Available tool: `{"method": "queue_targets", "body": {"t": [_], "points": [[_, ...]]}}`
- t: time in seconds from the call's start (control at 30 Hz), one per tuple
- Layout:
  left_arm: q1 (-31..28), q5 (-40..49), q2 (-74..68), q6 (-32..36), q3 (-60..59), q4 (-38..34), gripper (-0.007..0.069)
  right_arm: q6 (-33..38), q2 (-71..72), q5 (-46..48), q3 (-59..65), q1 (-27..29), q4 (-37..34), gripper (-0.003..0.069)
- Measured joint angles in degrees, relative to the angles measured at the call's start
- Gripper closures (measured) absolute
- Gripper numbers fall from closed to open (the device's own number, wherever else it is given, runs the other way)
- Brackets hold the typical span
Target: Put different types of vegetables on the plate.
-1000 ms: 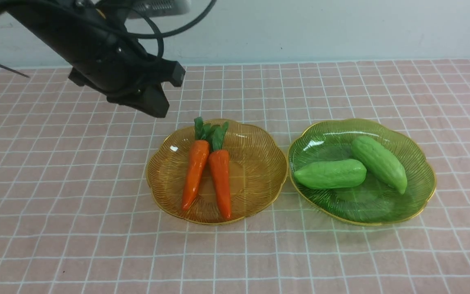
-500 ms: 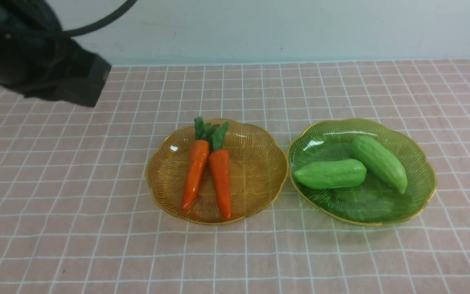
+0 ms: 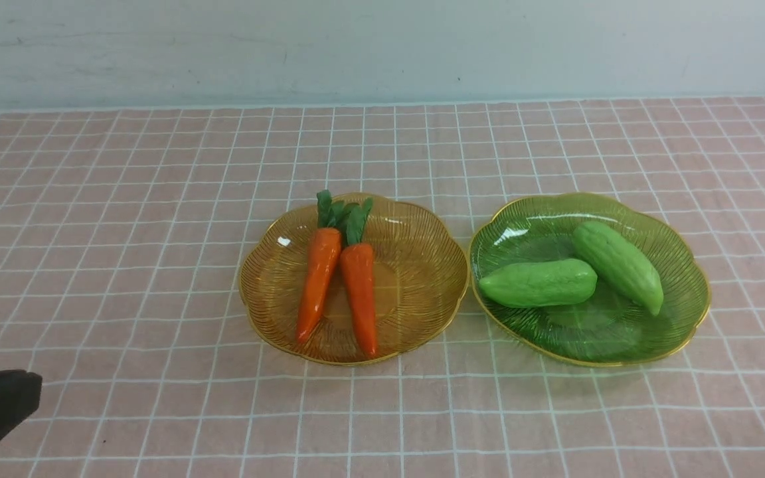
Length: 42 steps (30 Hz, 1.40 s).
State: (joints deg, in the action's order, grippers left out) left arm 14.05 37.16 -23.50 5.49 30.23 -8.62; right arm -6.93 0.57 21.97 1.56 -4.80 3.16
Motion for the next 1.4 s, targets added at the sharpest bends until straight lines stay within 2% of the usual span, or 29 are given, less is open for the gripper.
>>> {"method": "queue_targets", "body": {"t": [0.23,0.4,0.77,0.93,1.13,1.4], "points": [[0.0,-23.2,9.49,-0.12,-15.25,0.0,0.0628,0.0,0.0,0.0,0.0,0.0,0.0,0.0674],[0.0,-30.78,11.95,0.4,-22.98,0.35,0.0627,0.0,0.0,0.0,0.0,0.0,0.0,0.0674],[0.0,-30.91,12.36,3.16,-31.82,1.66,0.0627,0.0,0.0,0.0,0.0,0.0,0.0,0.0674],[-0.82,-26.36,20.51,3.11,-31.82,2.41,0.0627,0.0,0.0,0.0,0.0,0.0,0.0,0.0674],[-5.82,-15.79,24.21,0.44,-31.86,6.78,0.0627,0.0,0.0,0.01,0.0,0.0,0.0,0.0674],[-7.01,-15.27,24.21,-0.47,-31.86,7.52,0.0627,0.0,0.0,0.01,0.0,0.0,0.0,0.0674]]}}
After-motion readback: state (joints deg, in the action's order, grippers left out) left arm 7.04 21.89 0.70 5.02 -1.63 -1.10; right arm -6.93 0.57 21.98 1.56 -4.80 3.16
